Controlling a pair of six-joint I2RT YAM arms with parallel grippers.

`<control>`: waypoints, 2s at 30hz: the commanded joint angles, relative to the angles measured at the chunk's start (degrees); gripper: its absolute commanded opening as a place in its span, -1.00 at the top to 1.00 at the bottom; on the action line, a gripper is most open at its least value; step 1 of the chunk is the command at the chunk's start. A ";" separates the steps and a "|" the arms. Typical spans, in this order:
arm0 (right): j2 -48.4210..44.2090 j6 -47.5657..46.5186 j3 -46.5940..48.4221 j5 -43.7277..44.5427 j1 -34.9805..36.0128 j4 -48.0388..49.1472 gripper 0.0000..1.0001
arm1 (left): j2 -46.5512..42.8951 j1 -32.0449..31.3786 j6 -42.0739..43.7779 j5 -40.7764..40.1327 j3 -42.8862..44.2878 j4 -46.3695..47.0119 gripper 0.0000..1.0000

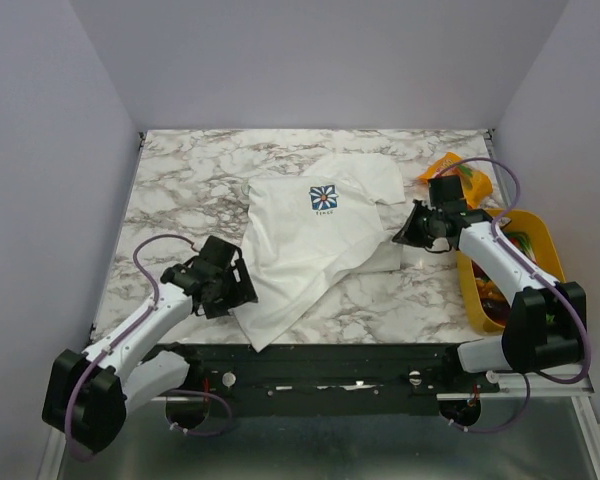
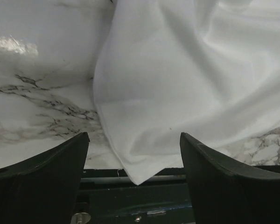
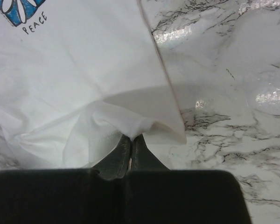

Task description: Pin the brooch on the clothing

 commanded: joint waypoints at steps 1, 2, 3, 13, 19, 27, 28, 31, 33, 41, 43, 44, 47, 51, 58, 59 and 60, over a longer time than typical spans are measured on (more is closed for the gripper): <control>-0.16 -1.24 -1.43 -3.31 -0.24 2.38 0.99 | -8.33 -5.31 -8.91 1.01 -1.95 -5.91 -0.70; -0.25 -1.42 -1.78 -3.40 -0.24 2.55 0.99 | -9.75 -6.45 -10.57 1.27 -2.13 -6.96 -0.68; -0.25 -1.33 -2.05 -3.75 -0.33 2.82 0.99 | -10.89 -6.99 -11.55 1.53 -2.22 -8.98 -0.63; 0.89 -1.95 -2.84 -7.18 -0.24 4.75 0.99 | -10.38 -13.14 -14.10 7.15 -2.92 -12.16 -0.50; 1.86 -2.12 -3.02 -8.58 -0.33 5.63 0.99 | -7.39 -17.18 -15.60 7.95 -4.06 -10.15 -0.54; 1.95 -2.56 -3.10 -9.11 -0.24 6.16 0.99 | -5.63 -19.82 -20.24 7.96 -9.33 -1.37 -0.48; 1.86 -2.65 -3.19 -9.38 -0.33 6.07 0.99 | -6.59 -19.91 -21.13 7.78 -10.04 -0.05 -0.47; 1.69 -2.83 -3.19 -9.47 -0.33 6.07 0.99 | -6.60 -19.91 -23.86 6.56 -12.32 4.00 -0.41; 1.77 -3.09 -3.28 -9.73 -0.33 6.16 0.99 | -6.34 -20.00 -24.47 5.06 -12.77 5.84 -0.38; 1.77 -3.62 -3.10 -10.43 -0.33 6.16 0.99 | -2.99 -20.44 -25.80 2.42 -15.66 11.04 0.21; 1.77 -3.79 -3.19 -10.61 -0.24 6.16 0.99 | -2.99 -20.44 -25.80 2.33 -15.93 11.13 0.81; 1.69 -3.88 -3.37 -10.70 -0.33 6.07 0.99 | -3.43 -20.53 -25.62 2.50 -15.76 10.96 0.95; 1.07 -4.23 -3.63 -11.40 -0.24 6.07 0.99 | -7.38 -20.62 -24.74 1.28 -13.31 7.80 1.00; -0.33 -4.85 -3.02 -12.80 -0.24 6.07 0.99 | -13.09 -20.62 -22.29 -4.34 -6.02 0.78 1.00; -9.38 -6.78 2.41 -16.06 -0.33 4.41 0.99 | -7.94 -20.44 -8.32 -20.68 17.79 -6.27 1.00; -10.52 -7.13 3.65 -16.14 -0.33 3.53 0.99 | -7.13 -20.35 -4.13 -24.70 24.00 -6.36 1.00; -11.58 -7.39 4.88 -16.32 -0.33 3.00 0.99 | -6.43 -20.35 -2.52 -26.31 26.93 -6.36 1.00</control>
